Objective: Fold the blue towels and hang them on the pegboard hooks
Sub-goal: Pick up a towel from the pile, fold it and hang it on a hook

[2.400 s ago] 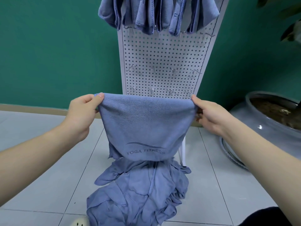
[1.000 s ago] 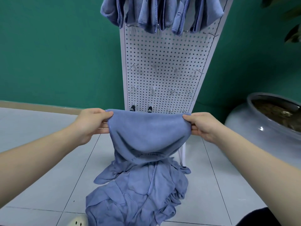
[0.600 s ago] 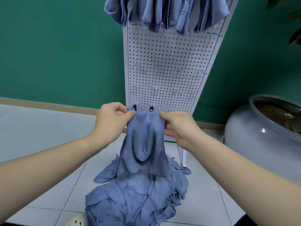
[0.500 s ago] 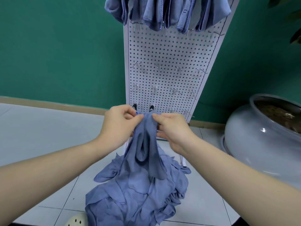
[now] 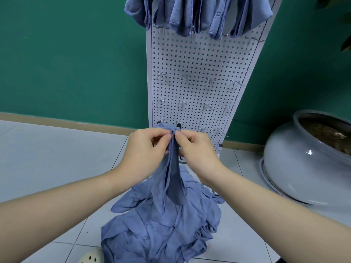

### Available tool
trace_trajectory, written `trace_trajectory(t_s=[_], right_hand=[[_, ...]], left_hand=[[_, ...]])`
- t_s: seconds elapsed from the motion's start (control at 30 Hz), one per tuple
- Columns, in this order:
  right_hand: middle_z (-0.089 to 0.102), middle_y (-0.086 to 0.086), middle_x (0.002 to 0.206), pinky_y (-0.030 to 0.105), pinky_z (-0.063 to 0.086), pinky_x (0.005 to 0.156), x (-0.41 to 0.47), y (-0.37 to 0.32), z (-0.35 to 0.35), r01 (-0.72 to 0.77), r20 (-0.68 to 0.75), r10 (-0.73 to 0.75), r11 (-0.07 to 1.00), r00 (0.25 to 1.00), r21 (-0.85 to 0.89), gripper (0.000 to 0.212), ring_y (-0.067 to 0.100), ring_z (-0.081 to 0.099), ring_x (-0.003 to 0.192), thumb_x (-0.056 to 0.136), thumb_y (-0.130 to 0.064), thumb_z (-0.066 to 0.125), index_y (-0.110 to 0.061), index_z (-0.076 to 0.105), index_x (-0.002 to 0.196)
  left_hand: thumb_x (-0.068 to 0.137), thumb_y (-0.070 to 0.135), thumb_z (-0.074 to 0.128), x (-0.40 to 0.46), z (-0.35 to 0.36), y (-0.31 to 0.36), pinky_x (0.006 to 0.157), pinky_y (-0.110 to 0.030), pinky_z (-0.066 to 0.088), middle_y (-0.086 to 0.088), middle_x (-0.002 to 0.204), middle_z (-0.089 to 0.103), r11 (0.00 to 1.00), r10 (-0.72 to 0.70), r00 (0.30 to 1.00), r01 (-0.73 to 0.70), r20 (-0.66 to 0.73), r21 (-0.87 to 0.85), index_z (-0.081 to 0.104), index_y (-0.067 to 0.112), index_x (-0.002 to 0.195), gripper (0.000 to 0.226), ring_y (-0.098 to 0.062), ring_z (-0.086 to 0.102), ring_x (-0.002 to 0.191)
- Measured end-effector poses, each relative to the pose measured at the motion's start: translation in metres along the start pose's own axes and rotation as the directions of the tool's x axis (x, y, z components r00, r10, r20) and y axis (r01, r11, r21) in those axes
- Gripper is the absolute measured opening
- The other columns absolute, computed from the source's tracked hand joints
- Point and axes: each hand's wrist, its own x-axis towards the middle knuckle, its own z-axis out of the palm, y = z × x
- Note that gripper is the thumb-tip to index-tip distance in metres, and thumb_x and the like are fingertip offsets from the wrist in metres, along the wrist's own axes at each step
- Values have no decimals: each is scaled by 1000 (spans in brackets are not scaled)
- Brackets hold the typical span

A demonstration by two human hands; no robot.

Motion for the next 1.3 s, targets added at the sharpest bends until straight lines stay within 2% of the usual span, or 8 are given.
trace_trajectory(t_s=[0.1, 0.2, 0.3, 0.43, 0.6, 0.7, 0.93, 1.3], right_hand=[[74, 25, 97, 67, 51, 96, -3, -9, -3, -4, 16, 3, 999, 1000, 49, 49, 52, 65, 103, 91, -54, 59, -9, 77, 93], [70, 20, 84, 72, 44, 100, -4, -11, -8, 4, 67, -9, 997, 998, 77, 38, 47, 66, 84, 96, -40, 68, -5, 74, 83], [73, 28, 93, 62, 49, 100, -5, -12, -13, -2, 100, -8, 995, 995, 99, 21, 24, 64, 85, 99, -24, 69, -9, 78, 88], [79, 16, 100, 35, 60, 88, -6, -16, -20, 15, 147, -27, 996, 989, 88, 16, 16, 73, 88, 99, -15, 69, -2, 77, 103], [69, 32, 108, 48, 52, 85, 0, -13, -27, 40, 167, -44, 999, 985, 24, 29, 21, 61, 87, 96, -34, 68, -7, 78, 99], [70, 29, 101, 52, 52, 88, 6, -12, -40, 45, 174, -39, 999, 984, -31, 28, 20, 58, 88, 98, -36, 65, -11, 78, 99], [54, -3, 68, 34, 52, 73, 16, 5, -61, -25, 132, 37, 996, 991, -89, 27, 13, 47, 64, 108, -26, 54, -12, 74, 95], [74, 14, 121, 39, 52, 103, 18, -9, -40, -105, 54, 91, 922, 994, 372, 49, 24, 70, 112, 104, -37, 58, 7, 63, 125]], left_hand=[[99, 1, 62, 0, -2, 4, 78, -34, 64, 7, 90, 78, 998, 62, 998, -62, 29, -4, 78, 26, 97, 30, -9, 72, 85], [92, 6, 70, 7, -7, 2, 74, -24, 52, 8, 85, 70, 979, 165, 986, -163, -10, 124, 73, 29, 87, 24, -8, 63, 79], [86, 17, 77, 14, -11, 0, 79, -13, 40, 10, 97, 62, 955, 194, 978, -171, -73, 243, 67, 27, 97, 19, -4, 58, 94], [85, 40, 78, 21, -20, -7, 99, -23, 43, 20, 115, 67, 956, 98, 994, -105, 41, 275, 65, 36, 118, 36, -2, 57, 117], [81, 52, 82, 25, -36, -8, 69, -27, 46, 11, 80, 70, 965, -123, 919, 22, 375, 262, 74, 19, 90, 35, -3, 59, 72], [83, 38, 84, 28, -52, -11, 68, -33, 42, -3, 77, 67, 947, -193, 874, 47, 447, 318, 73, 12, 83, 28, -10, 55, 70], [89, 30, 79, 27, -53, -11, 60, -24, 35, 6, 66, 54, 968, -197, 949, 148, 245, 203, 61, 10, 74, 31, -9, 46, 63], [105, 28, 58, 27, -37, 7, 66, -32, 46, -4, 78, 67, 997, -18, 997, 12, -79, -78, 72, 10, 92, 26, -15, 57, 69]])
